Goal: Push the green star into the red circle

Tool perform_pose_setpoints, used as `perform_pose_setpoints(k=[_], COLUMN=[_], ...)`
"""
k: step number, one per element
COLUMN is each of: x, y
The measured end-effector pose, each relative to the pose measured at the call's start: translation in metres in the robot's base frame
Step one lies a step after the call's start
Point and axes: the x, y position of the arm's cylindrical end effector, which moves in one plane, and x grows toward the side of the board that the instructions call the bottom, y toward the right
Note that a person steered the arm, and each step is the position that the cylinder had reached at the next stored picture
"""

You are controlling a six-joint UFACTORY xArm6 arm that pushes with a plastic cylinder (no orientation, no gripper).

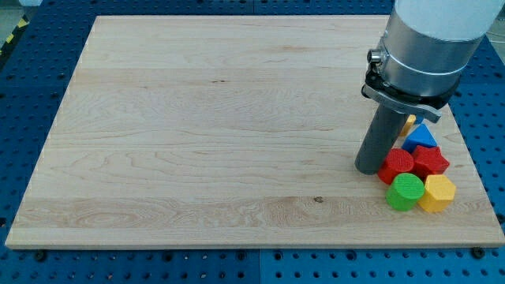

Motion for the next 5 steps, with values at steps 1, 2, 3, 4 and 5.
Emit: perform_pose_setpoints(k=[1,2,3,4,5], x=[-0.014,-0.056,-0.105,-0.156,-0.188], y=[-0.007,-0.009,-0.011,-0.009,0.014])
